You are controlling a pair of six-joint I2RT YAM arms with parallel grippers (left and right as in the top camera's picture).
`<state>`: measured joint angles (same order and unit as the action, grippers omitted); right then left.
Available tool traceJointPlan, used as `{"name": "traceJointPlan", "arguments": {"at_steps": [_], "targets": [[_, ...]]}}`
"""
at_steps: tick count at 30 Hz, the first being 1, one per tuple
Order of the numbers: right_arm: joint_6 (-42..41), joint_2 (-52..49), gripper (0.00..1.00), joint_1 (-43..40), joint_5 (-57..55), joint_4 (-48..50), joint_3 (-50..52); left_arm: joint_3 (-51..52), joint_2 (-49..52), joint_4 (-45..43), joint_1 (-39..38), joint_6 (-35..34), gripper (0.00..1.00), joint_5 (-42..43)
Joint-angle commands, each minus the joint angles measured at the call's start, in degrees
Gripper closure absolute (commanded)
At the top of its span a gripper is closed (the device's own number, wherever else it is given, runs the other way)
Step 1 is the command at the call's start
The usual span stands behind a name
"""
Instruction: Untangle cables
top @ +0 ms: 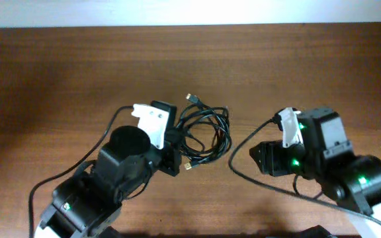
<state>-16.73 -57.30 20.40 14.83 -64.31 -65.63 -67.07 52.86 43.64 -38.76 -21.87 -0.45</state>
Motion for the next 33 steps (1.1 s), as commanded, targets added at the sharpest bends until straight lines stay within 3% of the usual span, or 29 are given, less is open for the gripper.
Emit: {"name": "traceJointPlan", "arguments": {"at_steps": [1,6,8,14,18,22,25,30,33], "targets": [[-0.02,4.85,0.34,-0.22,2.40,0.59,-0.20,-1.29,-0.48,-0.87,0.20,0.00,1.00,-4.09],[2.91,10.16,0.00,-0.17,21.79,7.37,-0.20,-1.29,-0.44,-3.19,0.15,-11.23,1.00,-1.97],[2.89,9.99,0.01,-0.17,27.21,9.88,-0.17,-1.29,-0.33,-5.53,0.15,-11.58,1.00,3.23],[2.93,9.64,0.01,-0.17,24.06,10.75,-0.17,-1.29,0.22,-9.05,0.13,-10.47,1.00,11.74],[2.84,9.84,0.01,-0.17,20.61,10.84,-0.20,-1.29,0.31,-9.97,0.22,1.95,1.00,14.60],[-7.48,11.82,0.01,-0.20,3.72,10.56,-0.20,-1.29,0.24,-9.57,0.22,2.62,1.00,7.61],[-12.31,13.88,0.01,-0.22,-6.12,9.94,-0.20,-1.29,0.24,-9.81,0.20,2.21,1.00,7.48],[-8.59,14.03,0.01,-0.22,-12.04,6.60,-0.17,-1.29,0.24,-13.68,0.20,4.11,1.00,14.88],[-2.86,14.03,0.01,-0.22,-2.99,8.17,-0.20,-1.29,0.28,-15.08,0.20,5.70,1.00,17.88]]}}
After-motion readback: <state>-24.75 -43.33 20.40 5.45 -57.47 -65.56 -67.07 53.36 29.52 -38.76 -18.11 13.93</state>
